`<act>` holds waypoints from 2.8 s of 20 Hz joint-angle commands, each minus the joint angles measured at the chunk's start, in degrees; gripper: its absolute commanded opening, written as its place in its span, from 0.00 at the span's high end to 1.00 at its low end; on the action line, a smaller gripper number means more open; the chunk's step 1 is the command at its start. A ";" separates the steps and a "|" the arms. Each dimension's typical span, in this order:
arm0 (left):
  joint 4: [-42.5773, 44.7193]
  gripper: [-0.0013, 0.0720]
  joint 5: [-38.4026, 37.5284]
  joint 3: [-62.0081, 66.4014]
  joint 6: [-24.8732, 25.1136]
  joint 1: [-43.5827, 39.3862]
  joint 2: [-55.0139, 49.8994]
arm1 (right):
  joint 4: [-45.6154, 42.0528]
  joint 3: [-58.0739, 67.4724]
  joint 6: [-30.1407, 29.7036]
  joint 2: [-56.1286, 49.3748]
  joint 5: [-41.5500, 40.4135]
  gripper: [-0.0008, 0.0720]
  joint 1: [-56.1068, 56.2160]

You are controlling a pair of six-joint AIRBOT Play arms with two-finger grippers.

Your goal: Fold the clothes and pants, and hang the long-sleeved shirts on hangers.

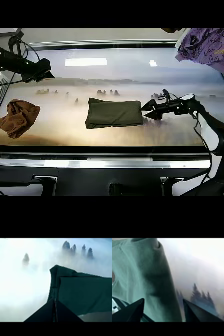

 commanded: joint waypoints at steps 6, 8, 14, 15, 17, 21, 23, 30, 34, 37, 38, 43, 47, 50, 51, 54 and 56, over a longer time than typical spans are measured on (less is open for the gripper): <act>0.02 0.96 0.26 -0.02 0.02 0.07 -0.04 | 1.86 -0.28 -1.07 -1.40 -3.10 0.52 2.14; 0.02 0.96 0.28 -0.02 0.00 0.04 -0.11 | 1.64 -0.28 -0.74 -1.42 -3.15 0.52 2.86; 0.00 0.96 0.28 -0.02 0.00 0.07 -0.81 | 1.27 1.14 -0.24 -0.96 -4.00 0.95 5.51; 0.00 0.96 0.26 -0.02 0.00 0.04 -0.94 | 1.14 2.78 1.60 -0.72 -4.02 0.95 5.09; 0.00 0.96 0.28 -0.02 0.00 0.02 -1.07 | -0.59 8.31 6.95 -0.76 -3.80 0.95 3.63; 0.00 0.96 0.28 -0.02 0.02 0.07 -1.07 | -4.44 22.12 16.00 -0.76 -3.76 0.95 -1.97; 0.00 0.96 0.26 -0.02 0.02 0.07 -1.07 | -4.48 27.23 18.40 -0.76 -3.76 0.95 -4.76; 0.02 0.96 0.26 -0.02 0.02 0.13 -1.05 | -7.98 36.22 27.39 -0.74 -6.78 0.95 -17.03; -0.02 0.96 0.22 0.00 -0.02 1.01 -1.05 | -9.99 37.09 32.17 -0.63 -8.41 0.95 -25.77; -0.02 0.96 0.22 0.00 0.00 1.31 -1.03 | -12.92 37.07 37.70 -0.28 -6.93 0.96 -32.72; -0.02 0.96 0.22 0.00 0.00 1.31 -1.03 | -15.65 36.96 39.71 0.00 -5.29 0.96 -34.86; 0.00 0.96 0.22 0.00 0.00 1.31 -1.05 | -34.77 31.04 42.23 4.02 3.02 0.96 -40.65; -0.02 0.96 0.22 0.00 0.00 1.31 -1.05 | -42.27 13.31 44.83 12.87 -0.59 0.96 -44.50; -0.04 0.96 0.22 0.00 -0.02 1.31 -1.05 | -47.01 -1.42 48.68 21.55 -5.64 0.96 -46.25; -0.04 0.96 0.22 0.00 -0.02 1.31 -1.05 | -49.16 -5.25 49.29 24.06 -6.56 0.95 -46.18; -0.04 0.96 0.22 0.00 -0.02 1.31 -1.05 | -52.04 -13.03 49.57 28.87 -7.15 0.95 -46.18; -0.04 0.96 0.22 0.00 -0.02 1.29 -1.05 | -55.43 -15.54 50.27 30.51 -5.88 0.95 -46.18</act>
